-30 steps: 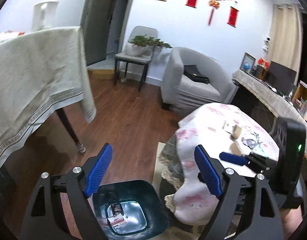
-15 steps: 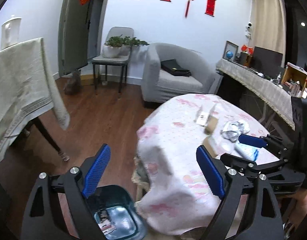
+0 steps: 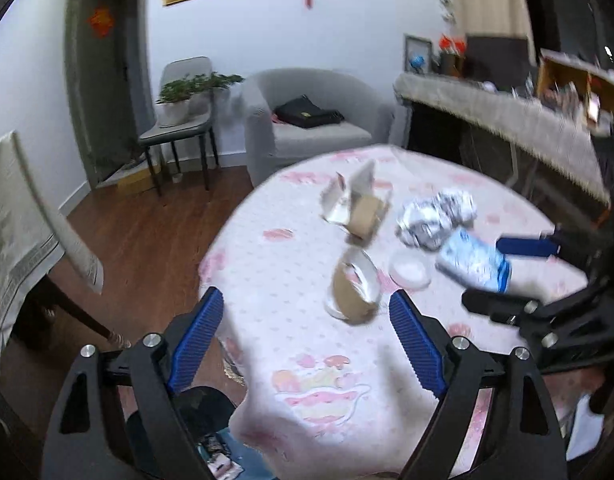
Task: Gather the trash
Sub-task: 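Grasp the tape roll with the left gripper while the right grasps the blue wipe pack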
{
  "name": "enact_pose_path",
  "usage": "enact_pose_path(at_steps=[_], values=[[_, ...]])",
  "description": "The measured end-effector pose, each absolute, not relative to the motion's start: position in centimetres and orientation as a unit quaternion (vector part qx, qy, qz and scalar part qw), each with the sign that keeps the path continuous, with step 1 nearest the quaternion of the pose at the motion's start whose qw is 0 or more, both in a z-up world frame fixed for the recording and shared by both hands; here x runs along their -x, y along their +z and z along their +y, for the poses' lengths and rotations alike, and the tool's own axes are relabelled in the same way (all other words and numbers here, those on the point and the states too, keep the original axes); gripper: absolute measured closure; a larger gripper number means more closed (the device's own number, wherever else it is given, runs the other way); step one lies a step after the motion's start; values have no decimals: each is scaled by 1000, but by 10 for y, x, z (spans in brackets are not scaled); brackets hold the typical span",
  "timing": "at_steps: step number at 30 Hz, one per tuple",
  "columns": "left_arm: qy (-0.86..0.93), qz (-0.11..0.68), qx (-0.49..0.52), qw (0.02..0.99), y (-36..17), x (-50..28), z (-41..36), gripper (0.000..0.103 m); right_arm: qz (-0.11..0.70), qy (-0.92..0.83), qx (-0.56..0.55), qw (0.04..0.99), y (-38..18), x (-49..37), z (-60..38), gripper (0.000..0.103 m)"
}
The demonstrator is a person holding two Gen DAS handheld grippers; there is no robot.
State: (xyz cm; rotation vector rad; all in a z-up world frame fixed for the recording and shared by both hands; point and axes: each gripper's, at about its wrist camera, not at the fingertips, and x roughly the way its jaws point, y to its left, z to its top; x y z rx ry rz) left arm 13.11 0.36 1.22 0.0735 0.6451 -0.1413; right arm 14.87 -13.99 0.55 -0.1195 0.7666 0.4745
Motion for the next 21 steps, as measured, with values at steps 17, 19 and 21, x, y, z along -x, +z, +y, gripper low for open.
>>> enact_pose_path(at_steps=[17, 19, 21], values=[[-80, 343, -107, 930, -20, -167, -30, 27, 393, 232, 56, 888, -8, -162, -161, 20], [-82, 347, -103, 929, -22, -169, -30, 33, 396, 232, 59, 887, -11, -163, -162, 20], [-82, 346, -112, 928, -23, -171, -31, 35, 399, 233, 62, 884, -14, -163, -162, 20]])
